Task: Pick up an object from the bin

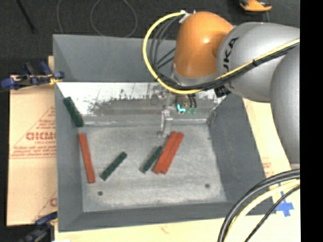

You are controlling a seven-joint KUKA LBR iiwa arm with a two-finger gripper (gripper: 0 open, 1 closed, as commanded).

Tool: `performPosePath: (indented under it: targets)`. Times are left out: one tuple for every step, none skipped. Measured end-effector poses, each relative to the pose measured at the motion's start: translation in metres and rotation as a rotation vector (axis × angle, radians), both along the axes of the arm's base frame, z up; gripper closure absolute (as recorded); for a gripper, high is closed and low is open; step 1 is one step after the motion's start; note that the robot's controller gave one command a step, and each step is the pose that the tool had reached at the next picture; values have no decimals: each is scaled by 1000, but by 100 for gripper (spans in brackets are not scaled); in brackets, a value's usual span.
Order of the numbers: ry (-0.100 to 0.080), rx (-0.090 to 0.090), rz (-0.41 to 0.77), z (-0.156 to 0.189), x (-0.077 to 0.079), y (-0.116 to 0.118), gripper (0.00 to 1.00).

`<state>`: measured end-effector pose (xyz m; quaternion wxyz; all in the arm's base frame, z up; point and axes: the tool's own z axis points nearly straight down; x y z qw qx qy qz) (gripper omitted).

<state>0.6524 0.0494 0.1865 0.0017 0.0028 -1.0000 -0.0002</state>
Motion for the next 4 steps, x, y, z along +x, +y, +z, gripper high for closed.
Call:
performPosePath:
  targets:
    - [-3,0,295,-118,-17,-68,0]
    - [-6,0,590,-85,-29,-42,0]
    - [-5,0,915,-74,-67,-49,0]
    - [-15,-3,1049,-115,-35,-39,0]
